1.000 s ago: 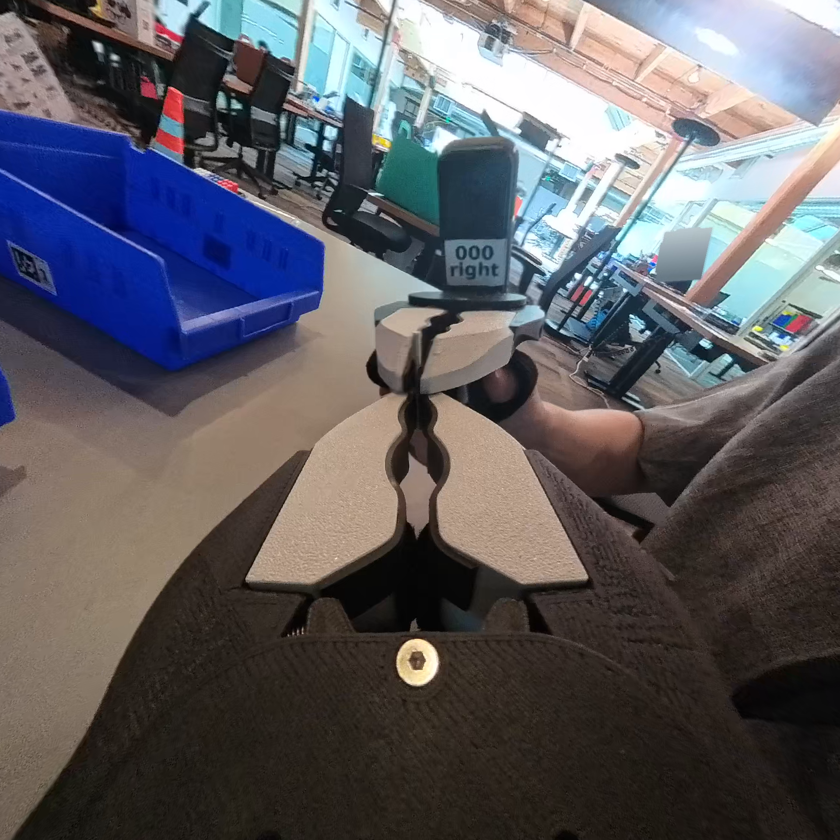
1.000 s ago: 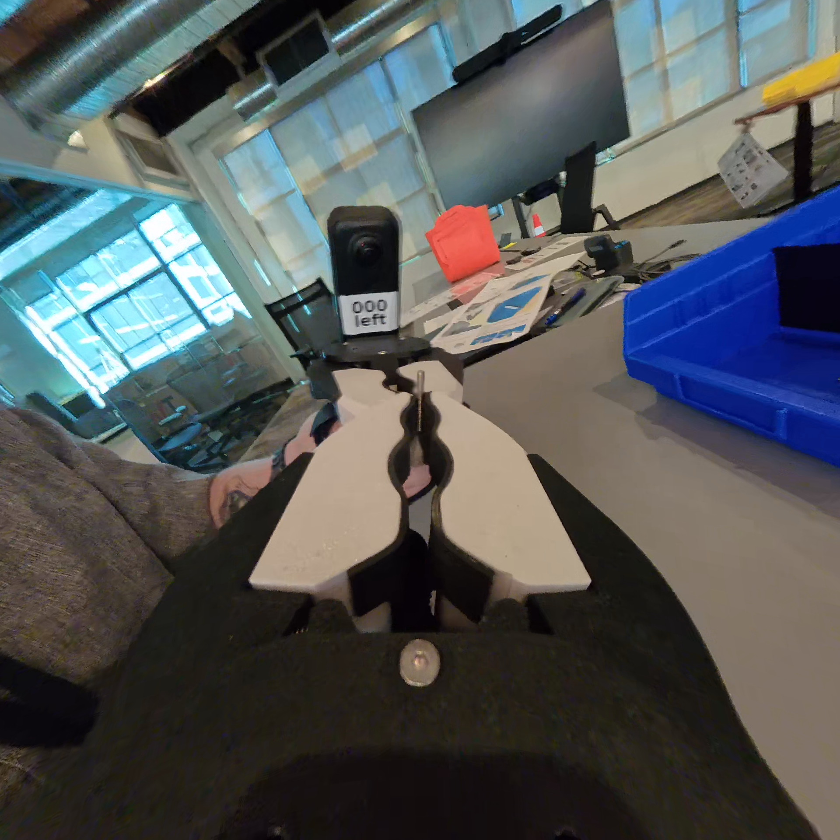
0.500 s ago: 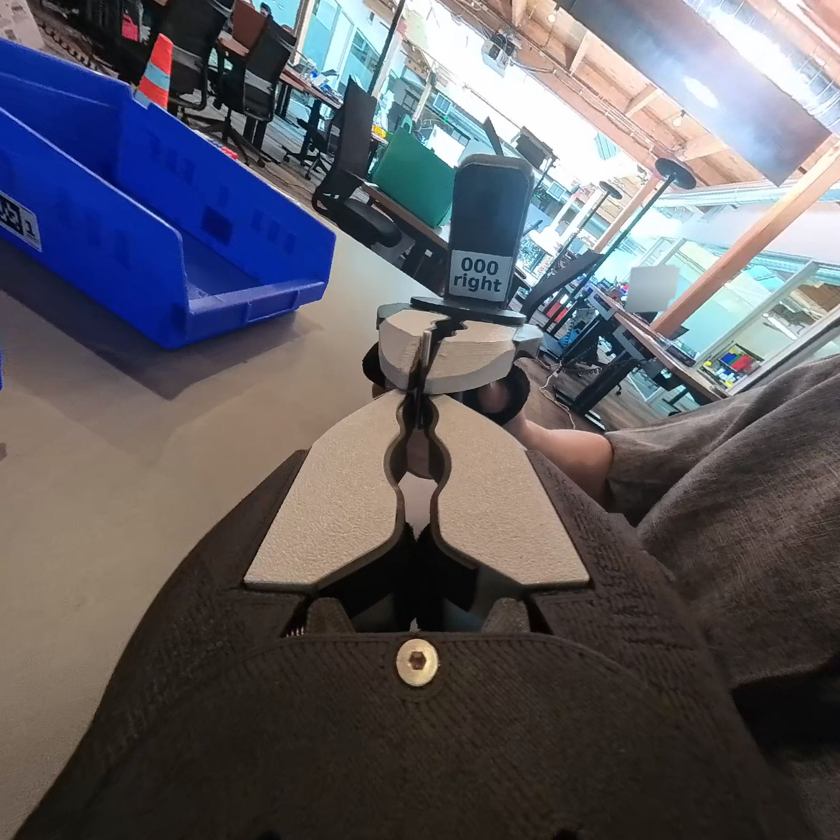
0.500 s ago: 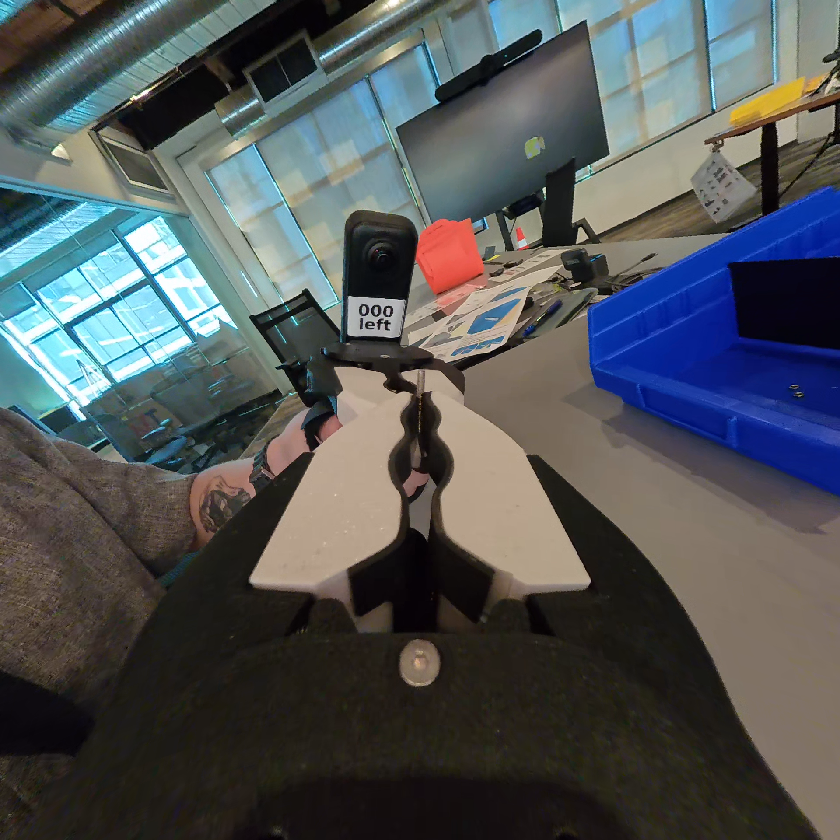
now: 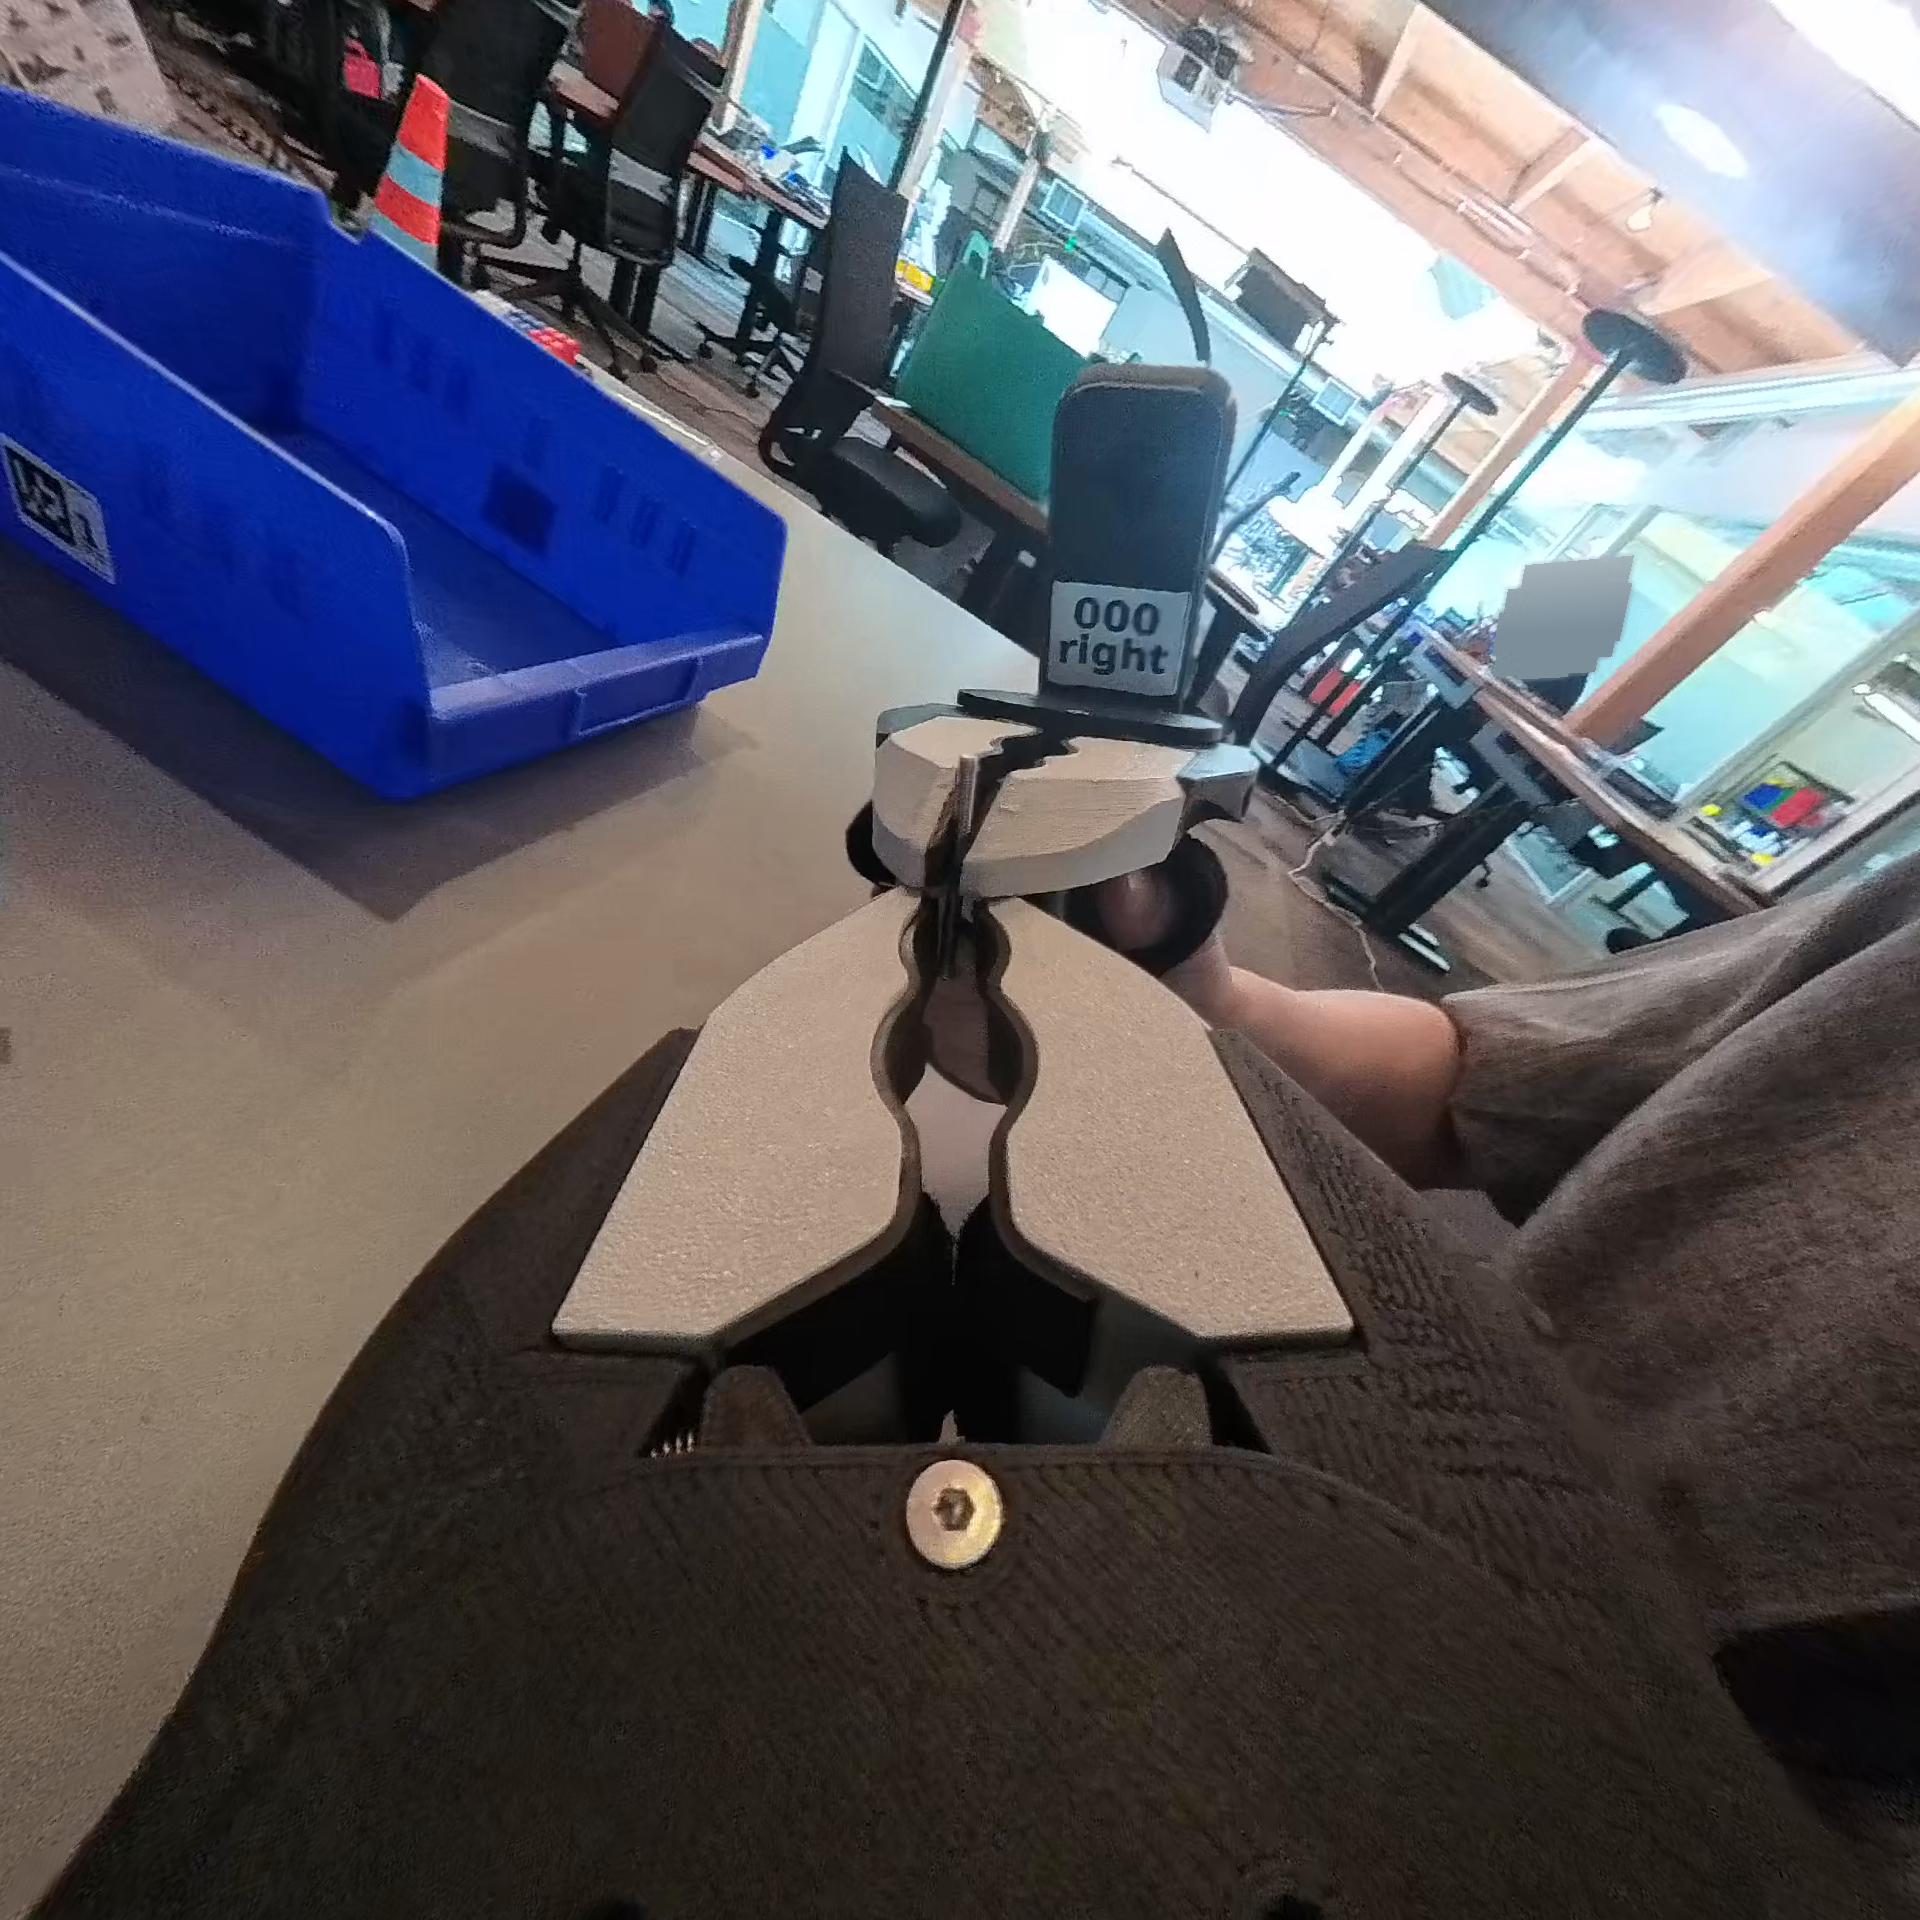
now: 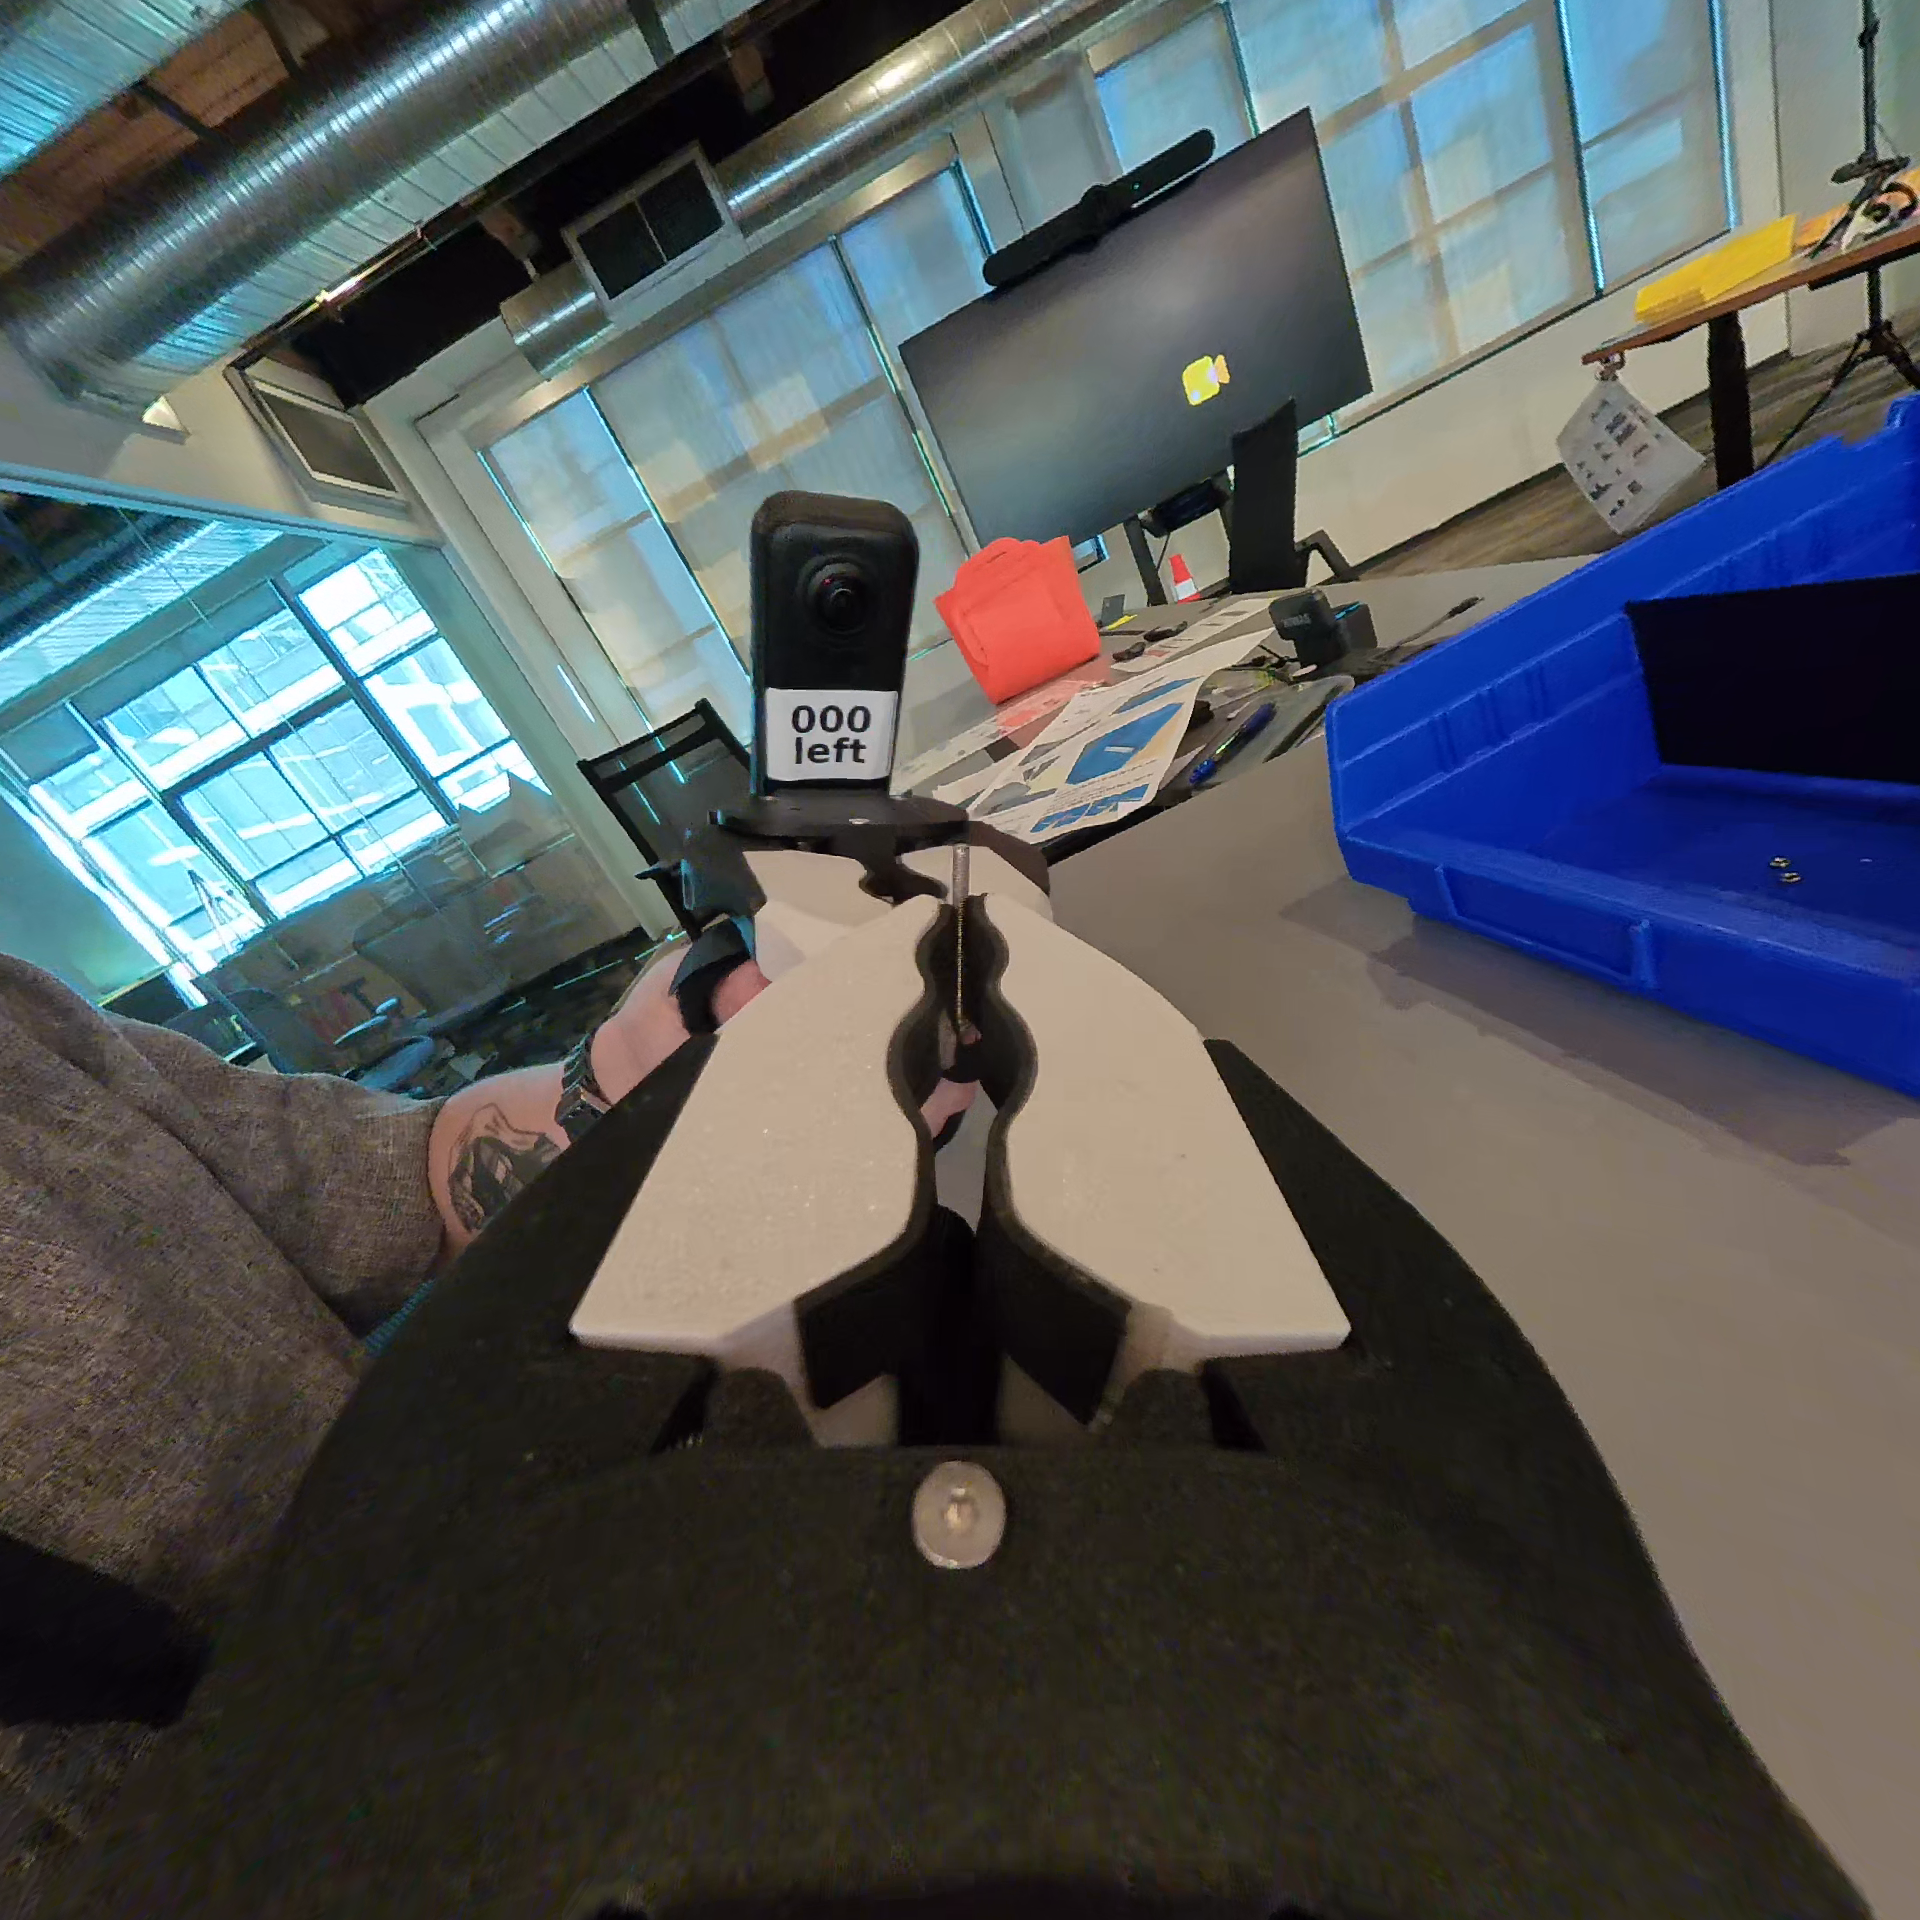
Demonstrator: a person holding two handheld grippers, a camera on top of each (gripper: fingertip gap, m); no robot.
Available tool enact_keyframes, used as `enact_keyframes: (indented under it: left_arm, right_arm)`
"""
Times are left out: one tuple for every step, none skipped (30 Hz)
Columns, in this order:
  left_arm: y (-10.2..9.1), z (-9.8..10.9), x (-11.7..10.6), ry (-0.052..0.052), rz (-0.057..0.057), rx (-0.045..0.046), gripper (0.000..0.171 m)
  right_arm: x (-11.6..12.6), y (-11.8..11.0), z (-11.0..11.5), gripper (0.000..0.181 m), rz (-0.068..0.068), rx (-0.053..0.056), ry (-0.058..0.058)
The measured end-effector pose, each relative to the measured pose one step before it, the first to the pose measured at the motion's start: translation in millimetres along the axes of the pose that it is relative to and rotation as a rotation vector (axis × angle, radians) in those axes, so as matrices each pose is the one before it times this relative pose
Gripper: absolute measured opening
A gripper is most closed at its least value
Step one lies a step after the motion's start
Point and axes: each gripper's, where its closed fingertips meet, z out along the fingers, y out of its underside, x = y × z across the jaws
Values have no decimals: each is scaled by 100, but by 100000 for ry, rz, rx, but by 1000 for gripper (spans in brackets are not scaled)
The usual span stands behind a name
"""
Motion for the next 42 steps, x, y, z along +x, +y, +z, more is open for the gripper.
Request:
enact_keyframes:
  left_arm:
    - [-27, 89, 155, -1, 1397, -342, 11]
    - [-38, 91, 61, -709, 1171, -272, 14]
    - [-15, 85, 47, -858, 1321, -329, 16]
    - [41, 90, -35, -1126, 1487, -607, 17]
    - [40, 56, -88, -1235, 1237, -534, 17]
    - [53, 53, -51, -657, 784, -463, 17]
    - [4, 9, -40, -338, 542, 15, 17]
    - [46, 0, -114, -651, 426, -107, 16]
    - [153, -22, -231, -1236, 528, -647, 16]
    - [202, -20, -243, -1029, 629, -711, 15]
    - [209, 13, -142, -96, 273, -514, 10]
    - [192, 41, -128, 98, -160, -367, 6]
    - [360, 84, -264, -574, -82, -1301, 5]
    - [712, 71, -419, -1630, -108, -3436, 5]
    - [960, 12, -649, -3173, -97, -5120, 1]
    - [1005, -132, -914, -5074, 1125, -4967, 1]
    - [994, -207, -992, -5542, 2446, -4273, 1]
    - [875, -196, -950, -5121, 2474, -3535, 2]
    - [510, -135, -702, -3425, 2467, -606, 7]
    - [258, -83, -395, -1124, 1323, 1409, 11]
    - [150, -36, -203, 524, -297, 1822, 14]
    - [224, -12, -185, 647, -760, 878, 17]
    - [232, -16, -251, -119, -252, -7, 19]
    - [146, -38, -330, -1281, 1121, 338, 21]
    - [107, -39, -422, -2486, 2279, 570, 24]
    - [156, -26, -359, -2384, 2414, 189, 25]
    - [331, 26, -214, -1587, 1748, -1227, 27]
    - [506, 59, -204, -1355, 624, -2747, 30]
    - [524, 78, -44, -292, 406, -2970, 31]
    - [416, 63, 44, 261, 443, -2204, 31]
    - [266, 30, 24, 77, 357, -1207, 31]
    - [197, 11, 21, 138, 196, -708, 31]
    - [104, -14, 8, 290, -96, -323, 31]
    - [-35, -28, 30, 561, -137, 691, 31]
    - [-129, -55, 58, 796, -26, 1405, 31]
    - [-163, -49, 49, 615, 28, 1475, 33]
    - [-160, -54, 19, 294, 371, 1501, 34]
    - [-77, -44, -11, -31, 570, 1033, 34]
    - [23, -13, -40, -274, 456, 238, 35]
    - [80, 15, -8, -59, 289, -67, 36]
    - [96, 43, 81, 554, 162, -158, 36]
    - [106, 33, 49, 373, 173, -221, 36]
  right_arm:
    - [26, -96, -61, 2, -123, 181, 259]
    - [95, -52, -86, 2, -108, 111, 508]
    - [66, -41, -81, 2, 229, 230, 7]
    - [38, -11, -65, 2, 235, 278, -18]
    - [73, 6, -54, 2, -264, 90, 508]
    - [46, 42, -26, 2, -100, -224, 351]
    - [14, -13, -33, 2, -244, 9, 236]
    - [28, 3, -57, 2, -624, -189, 532]
    - [80, 2, -92, 2, -935, -308, 937]
    - [100, -58, -154, 2, -328, 14, 791]
    - [148, 10, -140, 2, 959, -355, 448]
    - [164, 163, -81, 2, 1597, -974, 279]
    - [249, 244, -89, 2, 1260, -1064, 1333]
    - [480, 517, -135, 2, 594, -2980, 3165]
    - [830, 733, -300, 2, -52, -4874, 5130]
    - [1088, 716, -582, 2, -580, -4883, 5858]
    - [1274, 955, -690, 2, -193, -6344, 5900]
    - [1205, 1126, -595, 2, 903, -7347, 4667]
    - [1058, 709, -528, 2, -278, -3367, 4332]
    - [1038, 939, -255, 2, -1718, -5412, 5048]
    - [792, 957, 12, 2, -3753, -5469, 5158]
    - [385, 600, 152, 2, -4848, -2399, 4095]
    - [107, 522, 242, 2, -4513, -1881, 2851]
    - [296, 362, 194, 2, -4894, -981, 4800]
    - [131, 235, 162, 2, -5989, -371, 3974]
    - [-179, 184, 183, 2, -3779, -686, 1287]
    - [-121, 56, 156, 2, -1784, -69, 909]
    - [-19, 193, 163, 2, -1235, -1226, 814]
    - [31, 469, 226, 2, -629, -3475, 263]
    - [4, 415, 221, 2, -440, -3112, -58]
    - [34, 422, 211, 2, -538, -3319, -106]
    - [70, 411, 224, 2, -683, -3703, 130]
    - [60, 135, 147, 2, -1178, -1813, 443]
    - [-23, 123, 173, 2, -1230, -1873, -4]
    - [-63, 252, 230, 2, -781, -2973, -259]
    - [-23, 97, 189, 2, -736, -1596, 137]
    - [-53, -3, 137, 2, -365, -566, -111]
    - [-19, -16, 97, 2, -27, -409, 19]
    - [41, -52, 32, 2, -80, -148, 338]
    - [10, -23, 41, 2, -148, -74, 178]
    - [-25, 5, 59, 2, 205, -106, -132]
    - [-21, 7, 36, 2, 367, -247, -93]
